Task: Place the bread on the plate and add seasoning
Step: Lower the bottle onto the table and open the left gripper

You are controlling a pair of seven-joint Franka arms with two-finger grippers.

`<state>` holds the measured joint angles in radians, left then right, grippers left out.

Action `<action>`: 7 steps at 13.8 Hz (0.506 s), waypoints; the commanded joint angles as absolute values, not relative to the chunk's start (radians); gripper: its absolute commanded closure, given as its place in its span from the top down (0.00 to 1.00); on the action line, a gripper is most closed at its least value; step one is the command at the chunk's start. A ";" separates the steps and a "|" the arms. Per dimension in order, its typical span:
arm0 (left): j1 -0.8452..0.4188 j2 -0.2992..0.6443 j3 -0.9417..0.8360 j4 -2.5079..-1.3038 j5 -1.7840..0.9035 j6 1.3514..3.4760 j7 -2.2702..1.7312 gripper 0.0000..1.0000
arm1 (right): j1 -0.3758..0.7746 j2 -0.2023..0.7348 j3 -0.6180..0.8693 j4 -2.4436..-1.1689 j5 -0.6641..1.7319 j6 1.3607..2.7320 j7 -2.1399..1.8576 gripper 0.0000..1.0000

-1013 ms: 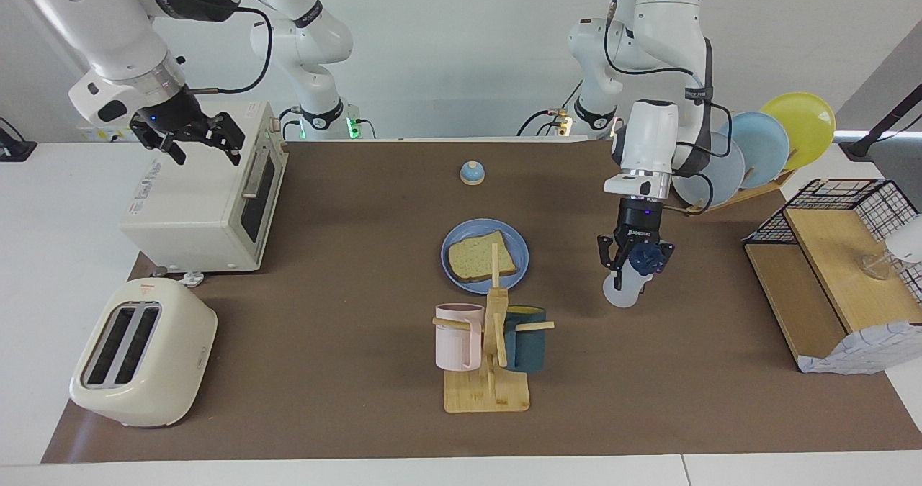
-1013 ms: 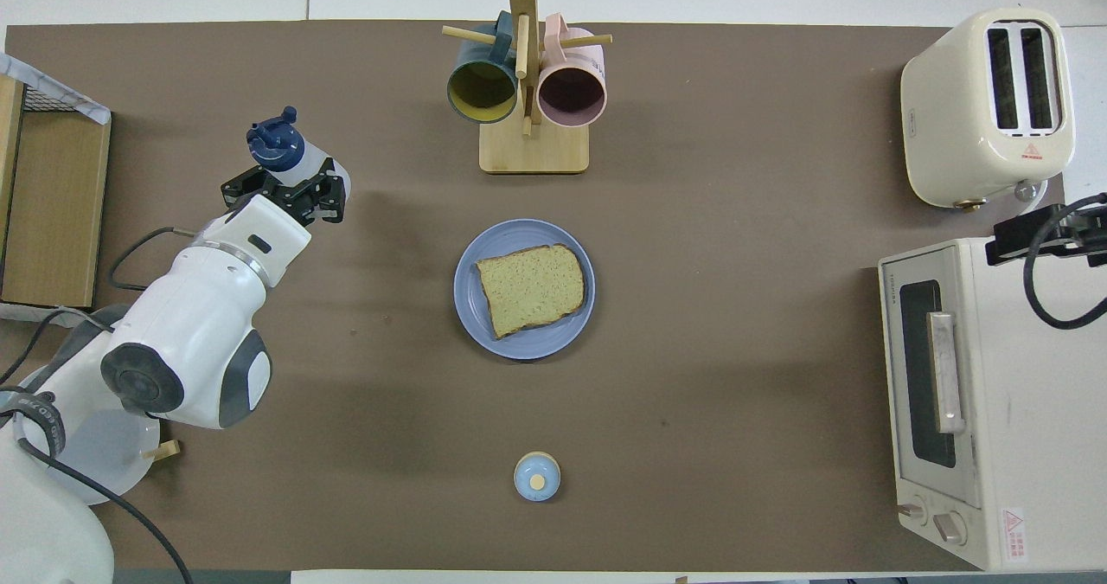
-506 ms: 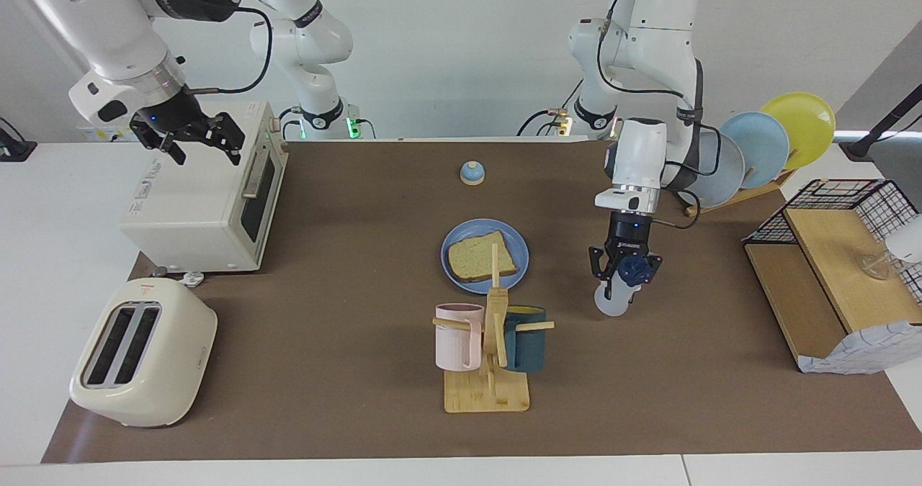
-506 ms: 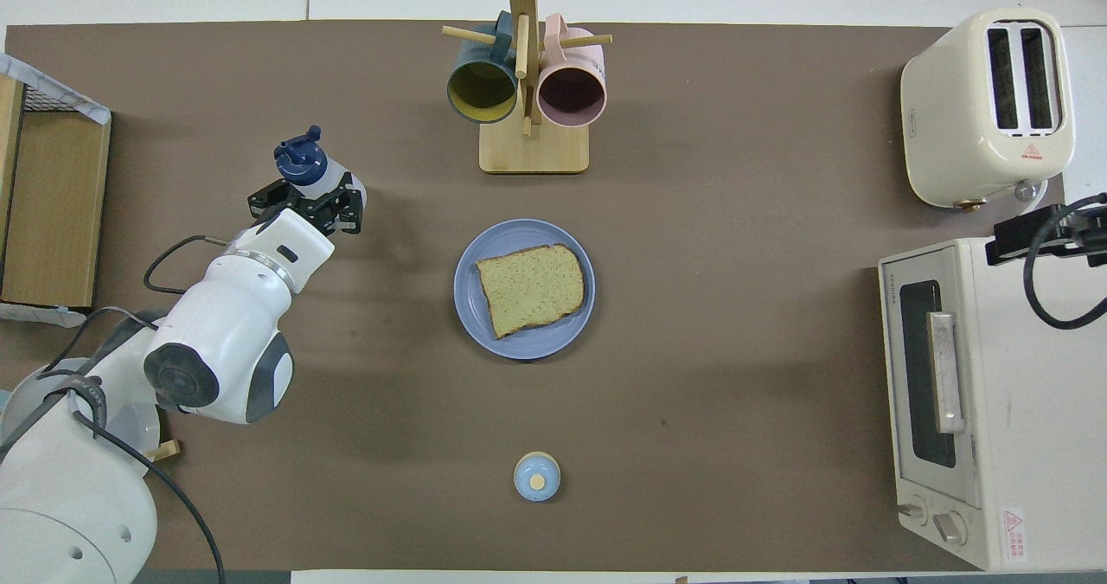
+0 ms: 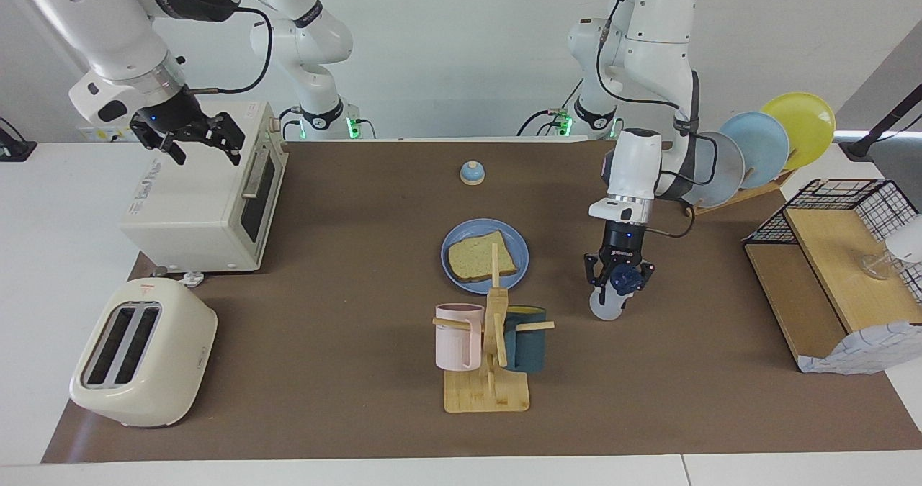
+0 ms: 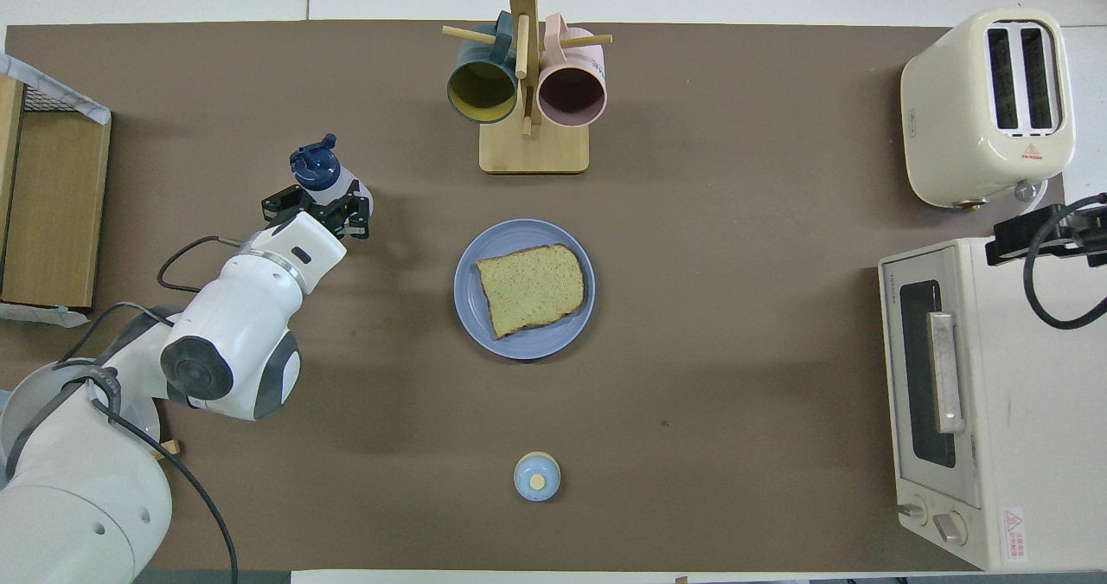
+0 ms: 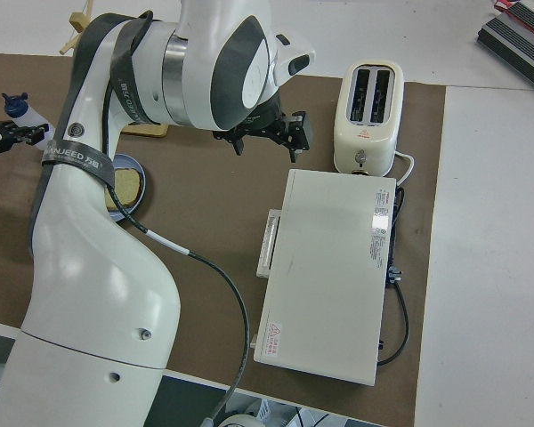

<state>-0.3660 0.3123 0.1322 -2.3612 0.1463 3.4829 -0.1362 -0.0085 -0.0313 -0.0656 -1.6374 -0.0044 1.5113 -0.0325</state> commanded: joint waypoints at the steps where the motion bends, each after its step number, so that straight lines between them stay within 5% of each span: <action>1: -0.351 0.328 0.129 -2.345 0.172 3.507 -0.135 0.25 | -0.015 -0.044 -0.060 -1.657 -0.009 1.525 -0.037 1.00; 3: -0.351 0.328 0.129 -2.345 0.172 3.507 -0.135 0.54 | -0.015 -0.044 -0.060 -1.657 -0.011 1.525 -0.037 1.00; 7: -0.351 0.327 0.127 -2.345 0.170 3.504 -0.137 0.90 | -0.015 -0.044 -0.060 -1.657 -0.011 1.525 -0.037 1.00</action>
